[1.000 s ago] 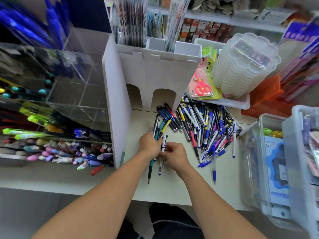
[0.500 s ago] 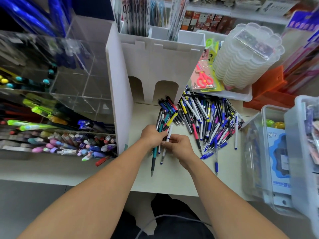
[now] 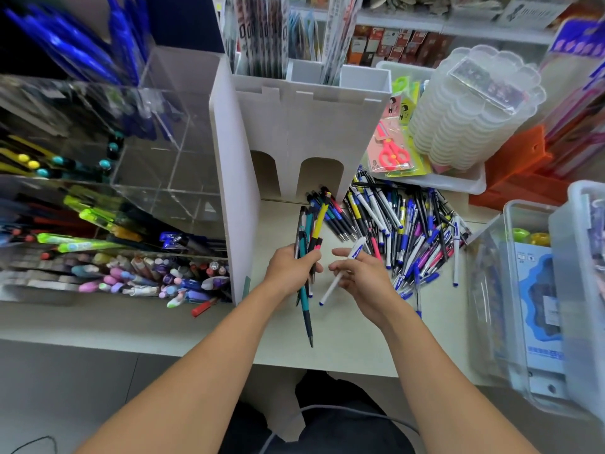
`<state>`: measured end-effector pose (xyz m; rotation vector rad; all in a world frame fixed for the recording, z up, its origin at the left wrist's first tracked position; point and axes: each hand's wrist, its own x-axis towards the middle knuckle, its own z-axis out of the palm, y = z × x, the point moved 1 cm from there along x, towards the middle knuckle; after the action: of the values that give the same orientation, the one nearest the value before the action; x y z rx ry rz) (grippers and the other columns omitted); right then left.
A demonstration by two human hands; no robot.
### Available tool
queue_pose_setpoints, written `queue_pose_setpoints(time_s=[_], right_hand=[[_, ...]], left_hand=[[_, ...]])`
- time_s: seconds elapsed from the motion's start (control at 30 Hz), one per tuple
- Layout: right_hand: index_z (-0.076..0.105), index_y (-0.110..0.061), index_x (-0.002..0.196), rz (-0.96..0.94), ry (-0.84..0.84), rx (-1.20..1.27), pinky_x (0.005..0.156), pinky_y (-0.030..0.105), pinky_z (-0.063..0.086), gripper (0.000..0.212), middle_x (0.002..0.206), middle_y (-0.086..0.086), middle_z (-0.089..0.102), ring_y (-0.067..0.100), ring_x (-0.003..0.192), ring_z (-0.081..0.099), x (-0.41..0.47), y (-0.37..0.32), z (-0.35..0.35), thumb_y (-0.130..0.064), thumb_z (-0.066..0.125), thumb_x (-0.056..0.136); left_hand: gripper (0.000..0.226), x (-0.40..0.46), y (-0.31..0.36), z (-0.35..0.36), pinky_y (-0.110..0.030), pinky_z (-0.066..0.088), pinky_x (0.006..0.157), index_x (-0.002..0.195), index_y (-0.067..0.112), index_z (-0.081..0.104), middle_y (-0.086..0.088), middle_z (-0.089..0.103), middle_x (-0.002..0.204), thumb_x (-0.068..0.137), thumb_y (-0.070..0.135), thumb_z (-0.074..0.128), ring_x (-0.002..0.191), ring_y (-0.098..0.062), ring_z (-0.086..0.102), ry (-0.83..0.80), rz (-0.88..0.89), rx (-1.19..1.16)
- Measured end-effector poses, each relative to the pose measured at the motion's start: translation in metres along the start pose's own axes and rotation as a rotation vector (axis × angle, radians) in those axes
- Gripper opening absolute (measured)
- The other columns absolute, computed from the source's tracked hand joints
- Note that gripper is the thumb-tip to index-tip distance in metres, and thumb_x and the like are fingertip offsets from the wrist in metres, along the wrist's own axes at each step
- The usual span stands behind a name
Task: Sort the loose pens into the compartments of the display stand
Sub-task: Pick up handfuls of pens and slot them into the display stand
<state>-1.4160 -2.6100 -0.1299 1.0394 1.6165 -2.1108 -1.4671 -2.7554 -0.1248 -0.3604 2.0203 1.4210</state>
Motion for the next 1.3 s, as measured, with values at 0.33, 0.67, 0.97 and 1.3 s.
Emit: queue_pose_setpoints(time_s=[0.33,0.67,0.97,1.3], right_hand=[[0.07,0.0,0.1,-0.099,-0.332,-0.099,0.059,0.024,0.058,0.017,0.083,0.014,0.069,0.022,0.069,0.068,-0.058,-0.064,0.053,-0.013,0.06,0.099],[0.074,-0.004,0.094,-0.378,-0.406,-0.402,0.055,0.026,0.052,0.015,0.077,0.019,0.072,0.026,0.061,0.065,-0.15,-0.085,0.151,-0.016,0.072,0.086],[0.061,-0.011,0.116,-0.556,-0.365,-0.332,0.06,0.03,0.059,0.033,0.073,0.01,0.071,0.021,0.061,0.068,-0.143,-0.086,0.25,-0.003,0.075,0.087],[0.051,-0.009,0.104,-1.311,-0.282,-0.306,0.062,0.031,0.06,0.01,0.089,0.014,0.068,0.023,0.072,0.073,-0.166,-0.18,0.294,-0.006,0.06,0.099]], left_hand=[[0.02,-0.08,0.031,-0.065,-0.022,0.056,0.063,0.12,0.014,0.063,-0.002,0.076,0.088,0.101,0.022,0.058,0.077,-0.017,0.074,-0.262,0.104,-0.225],[0.022,-0.159,0.015,-0.156,-0.032,0.058,0.073,0.12,0.025,0.065,-0.001,0.071,0.08,0.101,0.017,0.057,0.072,-0.015,0.067,-0.25,0.278,-0.451],[0.003,-0.167,0.002,-0.239,-0.024,0.053,0.052,0.099,0.011,0.062,-0.005,0.071,0.074,0.098,0.012,0.06,0.06,-0.018,0.067,-0.008,0.256,-0.587],[0.012,-0.145,0.013,-0.301,-0.022,0.04,0.044,0.093,0.014,0.049,0.0,0.052,0.066,0.101,0.014,0.058,0.049,-0.012,0.044,0.132,0.277,-0.78]])
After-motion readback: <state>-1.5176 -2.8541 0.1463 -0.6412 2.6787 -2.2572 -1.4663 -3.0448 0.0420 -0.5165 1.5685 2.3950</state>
